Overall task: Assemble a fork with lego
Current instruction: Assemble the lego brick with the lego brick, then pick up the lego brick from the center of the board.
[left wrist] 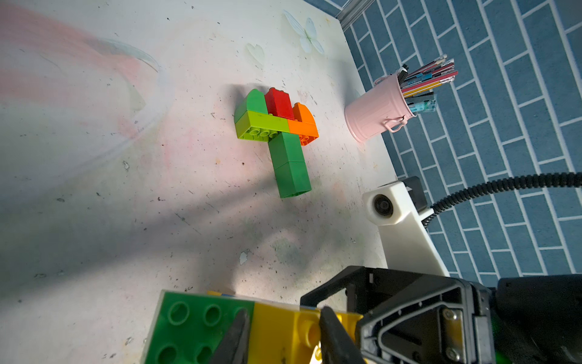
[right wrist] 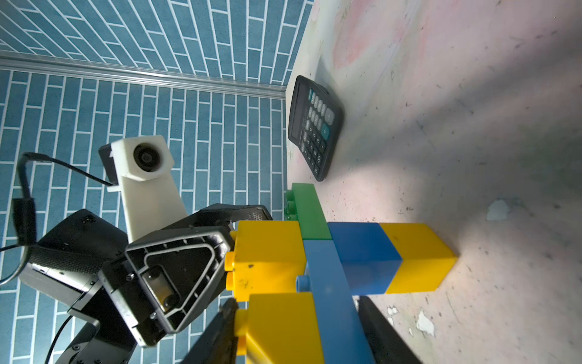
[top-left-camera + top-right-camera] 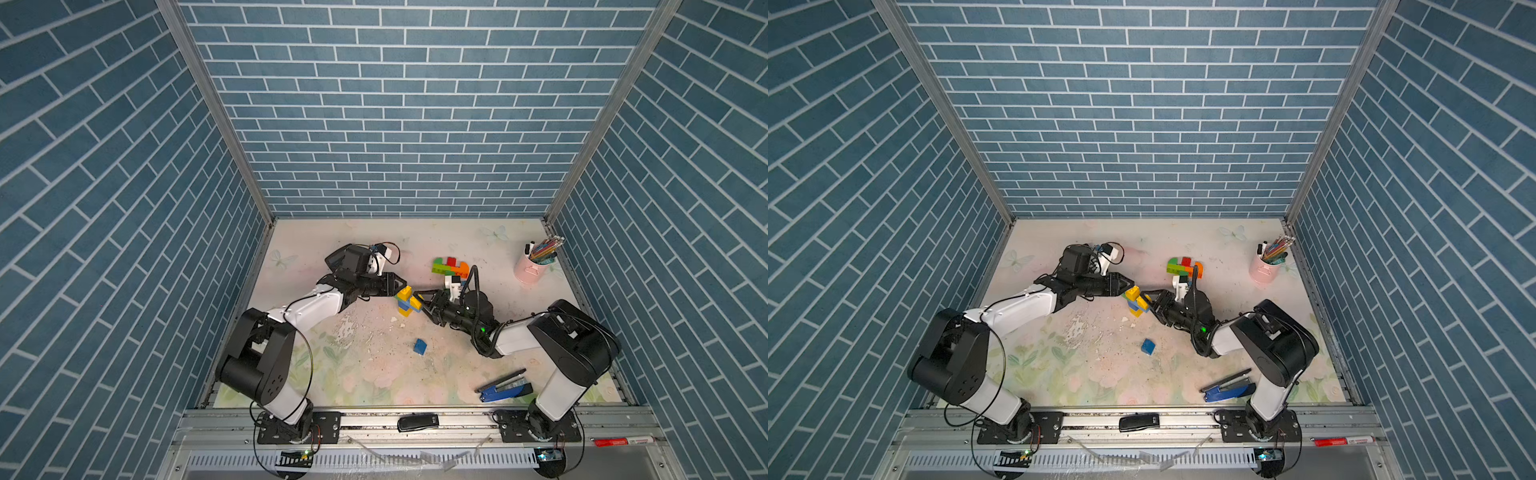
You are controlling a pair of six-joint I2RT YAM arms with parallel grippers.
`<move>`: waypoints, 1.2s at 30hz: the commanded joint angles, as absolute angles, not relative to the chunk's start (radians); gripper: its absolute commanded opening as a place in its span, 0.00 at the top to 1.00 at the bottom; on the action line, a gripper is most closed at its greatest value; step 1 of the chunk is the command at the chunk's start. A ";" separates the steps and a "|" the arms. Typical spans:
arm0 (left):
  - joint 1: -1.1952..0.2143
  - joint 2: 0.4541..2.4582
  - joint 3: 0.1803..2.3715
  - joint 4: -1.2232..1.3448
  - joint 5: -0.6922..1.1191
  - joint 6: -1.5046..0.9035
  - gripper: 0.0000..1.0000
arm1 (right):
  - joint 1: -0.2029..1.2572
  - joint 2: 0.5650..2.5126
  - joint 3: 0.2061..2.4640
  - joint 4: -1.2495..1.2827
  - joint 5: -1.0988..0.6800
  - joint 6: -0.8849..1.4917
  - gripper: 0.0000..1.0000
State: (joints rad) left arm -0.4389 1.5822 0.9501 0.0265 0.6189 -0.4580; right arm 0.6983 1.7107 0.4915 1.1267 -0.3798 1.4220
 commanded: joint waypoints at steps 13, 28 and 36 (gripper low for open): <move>-0.442 1.580 0.934 -0.036 0.617 -0.440 0.62 | 0.703 1.674 0.485 1.054 -0.334 1.360 0.53; -0.442 1.592 0.940 -0.021 0.637 -0.446 0.62 | 0.669 1.582 0.496 0.947 -0.264 1.201 0.02; -0.441 1.596 0.949 -0.021 0.643 -0.448 0.62 | 0.675 1.380 0.498 0.644 -0.215 0.774 0.01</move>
